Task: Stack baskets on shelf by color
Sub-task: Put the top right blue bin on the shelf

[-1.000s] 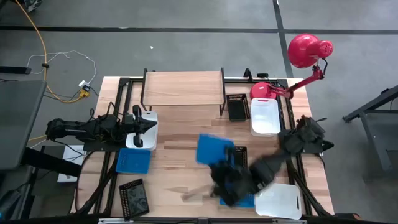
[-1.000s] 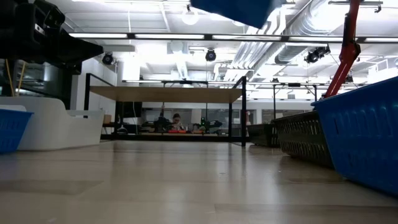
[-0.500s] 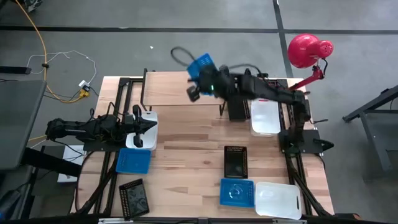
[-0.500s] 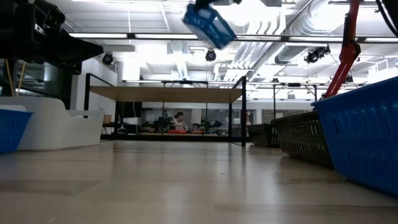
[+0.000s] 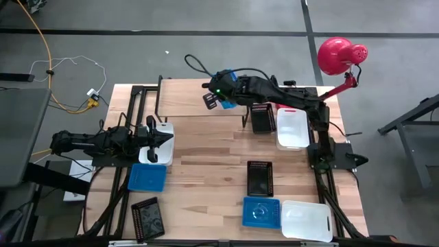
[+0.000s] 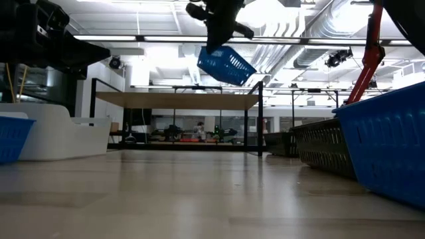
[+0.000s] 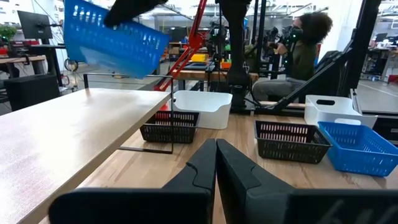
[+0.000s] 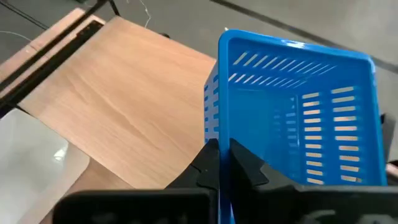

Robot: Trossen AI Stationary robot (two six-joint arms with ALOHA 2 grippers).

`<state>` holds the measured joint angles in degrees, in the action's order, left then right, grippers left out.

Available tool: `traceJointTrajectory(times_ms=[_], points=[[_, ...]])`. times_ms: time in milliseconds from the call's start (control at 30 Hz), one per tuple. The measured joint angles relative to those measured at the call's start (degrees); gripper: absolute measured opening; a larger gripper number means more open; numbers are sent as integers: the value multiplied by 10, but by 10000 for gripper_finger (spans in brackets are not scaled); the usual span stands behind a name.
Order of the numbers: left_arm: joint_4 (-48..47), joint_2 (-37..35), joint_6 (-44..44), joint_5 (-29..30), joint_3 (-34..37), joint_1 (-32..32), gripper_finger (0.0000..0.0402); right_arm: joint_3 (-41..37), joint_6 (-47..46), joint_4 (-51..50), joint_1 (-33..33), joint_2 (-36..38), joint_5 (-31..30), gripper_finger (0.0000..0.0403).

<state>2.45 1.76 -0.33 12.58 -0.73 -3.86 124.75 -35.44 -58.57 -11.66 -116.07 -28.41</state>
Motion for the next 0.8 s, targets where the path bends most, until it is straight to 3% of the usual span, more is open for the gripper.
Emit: traceJointTrajectory(times_ms=[333,800], points=[[0,0,0,0,0,0,1,0,-98,-40,-8,-14,-31,34],[0,0,0,0,0,0,1,0,-90,-61,-15,-25,-49,110]])
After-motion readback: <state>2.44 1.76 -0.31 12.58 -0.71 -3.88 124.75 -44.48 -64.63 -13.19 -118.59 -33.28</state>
